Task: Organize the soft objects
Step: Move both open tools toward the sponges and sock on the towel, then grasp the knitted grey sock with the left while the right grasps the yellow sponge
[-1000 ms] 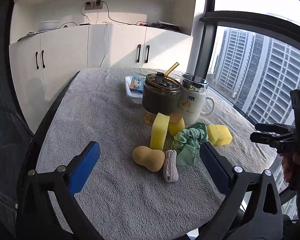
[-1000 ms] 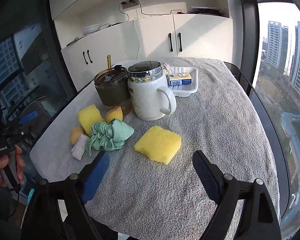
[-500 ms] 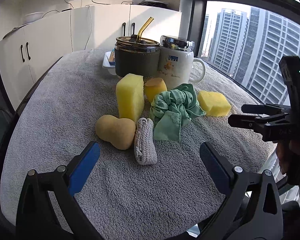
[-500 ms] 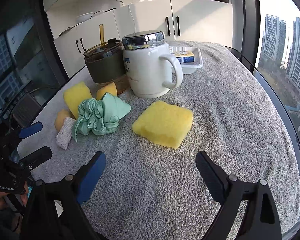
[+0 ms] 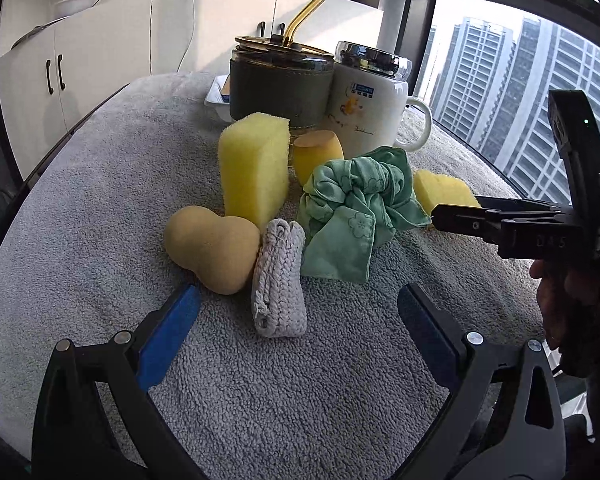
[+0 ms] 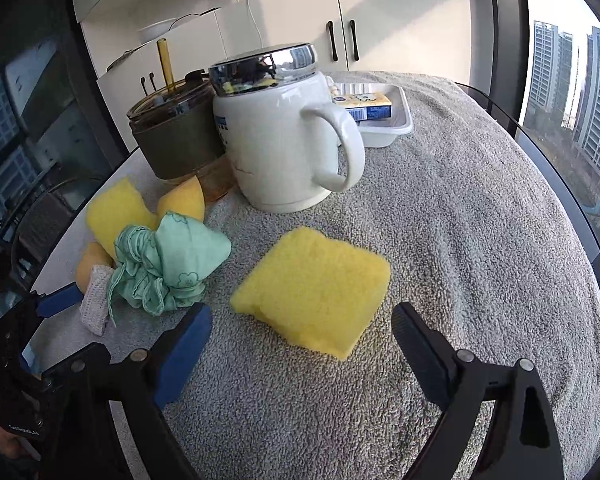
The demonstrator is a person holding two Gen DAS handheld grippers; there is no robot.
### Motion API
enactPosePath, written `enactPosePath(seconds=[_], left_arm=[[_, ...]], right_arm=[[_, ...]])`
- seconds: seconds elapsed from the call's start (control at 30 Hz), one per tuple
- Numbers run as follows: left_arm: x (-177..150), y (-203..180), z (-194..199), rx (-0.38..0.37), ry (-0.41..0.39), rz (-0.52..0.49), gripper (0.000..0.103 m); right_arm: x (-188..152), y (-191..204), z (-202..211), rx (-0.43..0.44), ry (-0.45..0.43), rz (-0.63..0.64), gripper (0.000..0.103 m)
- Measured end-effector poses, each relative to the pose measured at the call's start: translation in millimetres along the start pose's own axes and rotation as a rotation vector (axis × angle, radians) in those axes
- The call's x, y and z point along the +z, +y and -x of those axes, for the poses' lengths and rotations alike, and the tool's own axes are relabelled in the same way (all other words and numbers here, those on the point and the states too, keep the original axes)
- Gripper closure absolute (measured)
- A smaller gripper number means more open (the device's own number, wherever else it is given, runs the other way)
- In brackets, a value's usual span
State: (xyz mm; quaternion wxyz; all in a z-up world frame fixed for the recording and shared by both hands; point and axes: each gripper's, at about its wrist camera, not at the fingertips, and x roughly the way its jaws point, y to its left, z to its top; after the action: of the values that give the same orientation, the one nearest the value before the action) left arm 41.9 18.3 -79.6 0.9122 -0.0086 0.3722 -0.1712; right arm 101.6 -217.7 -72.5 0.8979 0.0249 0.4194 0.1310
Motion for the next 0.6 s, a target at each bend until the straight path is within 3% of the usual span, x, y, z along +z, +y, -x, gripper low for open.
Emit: enactPosePath(seconds=[0.5, 0.53, 0.6], left_arm=[[6.2, 2.6, -11.2, -0.009, 0.006, 0.009, 0.005], [5.5, 2.8, -9.5, -0.008, -0.005, 0.009, 0.007], [4.9, 2.1, -9.3, 0.019, -0.006, -0.013, 0.028]], right_arm=[[8.8, -6.0, -17.3, -0.023, 0.013, -0.012, 0.01], [9.5, -5.9, -18.2, -0.027, 0.014, -0.009, 0.01], [9.2, -4.5, -18.9, -0.033, 0.017, -0.002, 0.009]])
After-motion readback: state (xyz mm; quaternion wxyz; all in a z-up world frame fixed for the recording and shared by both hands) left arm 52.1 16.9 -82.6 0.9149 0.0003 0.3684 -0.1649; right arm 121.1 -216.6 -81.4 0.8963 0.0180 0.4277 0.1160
